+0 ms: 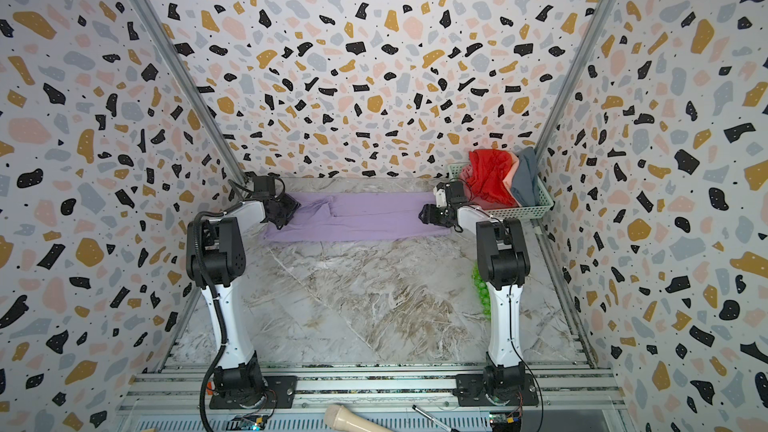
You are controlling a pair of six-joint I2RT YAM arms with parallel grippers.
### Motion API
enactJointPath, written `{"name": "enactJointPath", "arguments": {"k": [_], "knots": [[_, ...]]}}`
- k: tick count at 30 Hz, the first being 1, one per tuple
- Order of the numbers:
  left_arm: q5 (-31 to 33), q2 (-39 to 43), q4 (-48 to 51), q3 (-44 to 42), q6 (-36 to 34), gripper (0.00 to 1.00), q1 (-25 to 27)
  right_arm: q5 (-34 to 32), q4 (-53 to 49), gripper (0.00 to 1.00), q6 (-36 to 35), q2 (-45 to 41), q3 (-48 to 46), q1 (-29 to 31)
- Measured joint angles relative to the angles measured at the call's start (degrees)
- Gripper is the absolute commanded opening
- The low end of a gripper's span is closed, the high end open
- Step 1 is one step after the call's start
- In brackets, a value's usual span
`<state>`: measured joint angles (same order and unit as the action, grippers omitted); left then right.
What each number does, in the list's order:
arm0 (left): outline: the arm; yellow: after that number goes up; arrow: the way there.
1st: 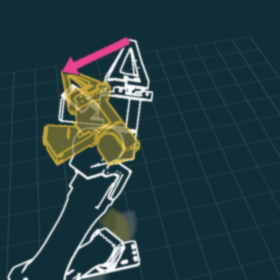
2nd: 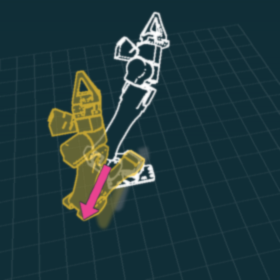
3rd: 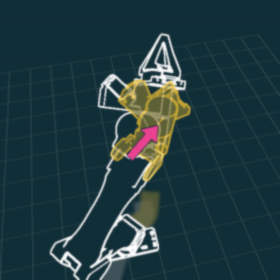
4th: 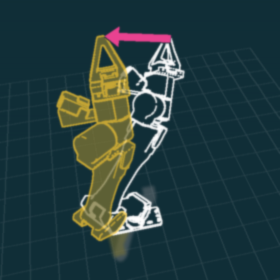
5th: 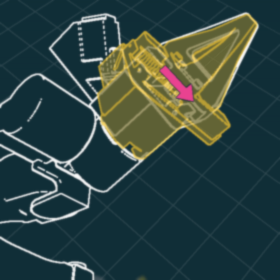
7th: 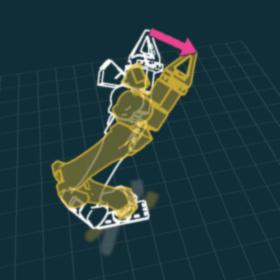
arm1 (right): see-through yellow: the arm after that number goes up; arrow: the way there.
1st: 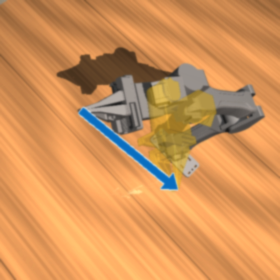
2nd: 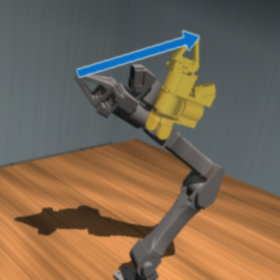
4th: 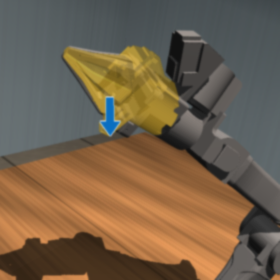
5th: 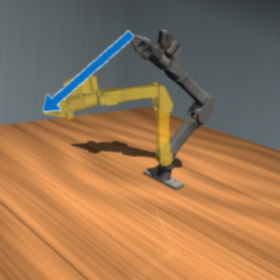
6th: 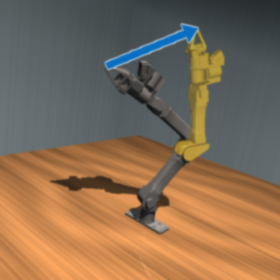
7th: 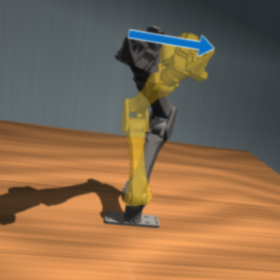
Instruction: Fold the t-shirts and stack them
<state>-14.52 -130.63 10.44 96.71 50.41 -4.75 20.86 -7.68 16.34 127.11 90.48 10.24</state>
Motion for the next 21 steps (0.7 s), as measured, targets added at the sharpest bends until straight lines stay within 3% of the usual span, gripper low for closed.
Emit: {"name": "enactJointPath", "arguments": {"k": [21], "knots": [[-0.7,-4.9,1.0,8.7,2.2,0.49,0.0,-2.7,-1.4,0.69,-2.8,0.0,0.4,0.2]]}}
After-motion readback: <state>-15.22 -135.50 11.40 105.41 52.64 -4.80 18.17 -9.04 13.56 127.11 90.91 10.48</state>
